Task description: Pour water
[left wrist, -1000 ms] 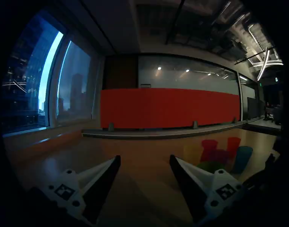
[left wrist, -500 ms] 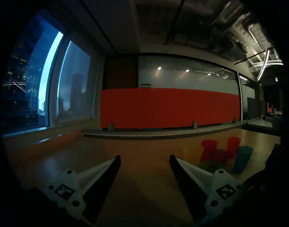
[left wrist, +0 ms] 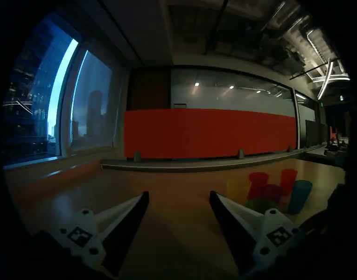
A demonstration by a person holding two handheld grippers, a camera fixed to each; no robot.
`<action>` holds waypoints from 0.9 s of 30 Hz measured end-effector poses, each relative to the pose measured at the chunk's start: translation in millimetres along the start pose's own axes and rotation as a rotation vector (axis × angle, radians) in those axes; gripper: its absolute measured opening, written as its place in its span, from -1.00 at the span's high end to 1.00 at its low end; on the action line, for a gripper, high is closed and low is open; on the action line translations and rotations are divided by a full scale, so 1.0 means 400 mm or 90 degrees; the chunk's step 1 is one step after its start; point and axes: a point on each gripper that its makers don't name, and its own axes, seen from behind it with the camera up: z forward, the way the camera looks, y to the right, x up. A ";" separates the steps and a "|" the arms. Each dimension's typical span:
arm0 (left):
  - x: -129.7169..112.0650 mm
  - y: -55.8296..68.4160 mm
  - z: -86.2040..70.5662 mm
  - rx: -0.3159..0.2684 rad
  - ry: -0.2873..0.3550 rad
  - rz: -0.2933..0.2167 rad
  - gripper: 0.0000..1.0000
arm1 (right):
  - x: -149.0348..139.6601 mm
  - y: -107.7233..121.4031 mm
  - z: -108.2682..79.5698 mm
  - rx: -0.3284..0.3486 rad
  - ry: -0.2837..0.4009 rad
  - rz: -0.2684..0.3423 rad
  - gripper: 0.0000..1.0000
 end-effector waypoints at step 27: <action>-0.001 -0.002 0.002 0.000 0.000 0.000 -0.91 | -0.044 0.012 0.003 -0.007 -0.028 -0.001 -1.00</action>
